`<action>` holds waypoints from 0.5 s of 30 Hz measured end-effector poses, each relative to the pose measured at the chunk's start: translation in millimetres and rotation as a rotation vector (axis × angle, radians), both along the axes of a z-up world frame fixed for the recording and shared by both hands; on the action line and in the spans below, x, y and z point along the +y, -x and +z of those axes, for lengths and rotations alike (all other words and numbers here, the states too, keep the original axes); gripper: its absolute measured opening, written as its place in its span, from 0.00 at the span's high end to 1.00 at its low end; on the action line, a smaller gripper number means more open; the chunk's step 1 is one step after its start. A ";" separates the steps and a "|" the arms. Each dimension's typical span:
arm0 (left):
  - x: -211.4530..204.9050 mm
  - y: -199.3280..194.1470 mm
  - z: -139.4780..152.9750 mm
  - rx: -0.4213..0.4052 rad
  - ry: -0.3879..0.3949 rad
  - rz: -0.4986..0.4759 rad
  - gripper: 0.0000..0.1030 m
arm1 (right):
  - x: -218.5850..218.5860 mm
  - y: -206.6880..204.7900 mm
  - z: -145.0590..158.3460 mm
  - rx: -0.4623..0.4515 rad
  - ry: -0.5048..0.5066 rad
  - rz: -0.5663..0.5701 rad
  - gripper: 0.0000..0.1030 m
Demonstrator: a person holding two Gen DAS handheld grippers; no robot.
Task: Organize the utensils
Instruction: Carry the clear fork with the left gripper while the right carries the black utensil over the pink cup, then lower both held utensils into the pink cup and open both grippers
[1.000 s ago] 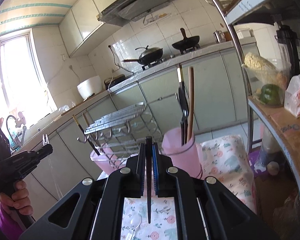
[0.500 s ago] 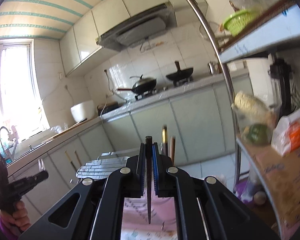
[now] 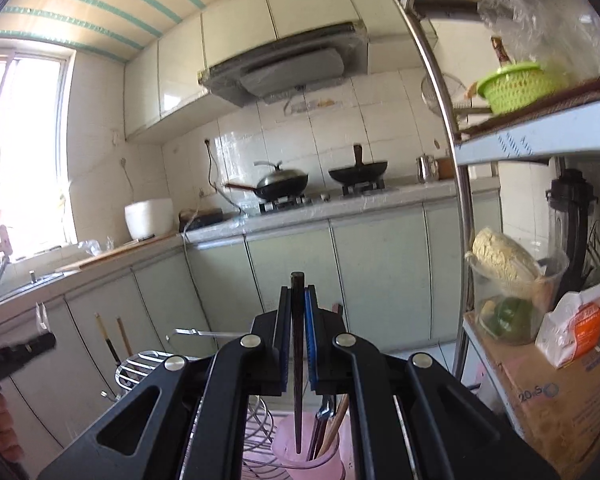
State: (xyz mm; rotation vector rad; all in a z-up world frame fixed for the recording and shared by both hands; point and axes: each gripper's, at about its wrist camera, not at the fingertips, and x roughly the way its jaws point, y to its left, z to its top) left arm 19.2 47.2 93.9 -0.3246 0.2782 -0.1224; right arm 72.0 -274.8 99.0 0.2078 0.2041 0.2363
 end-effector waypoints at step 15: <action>-38.6 -38.3 0.0 -0.243 -0.253 0.320 0.98 | 9.4 -15.4 -74.7 0.210 0.005 0.054 0.93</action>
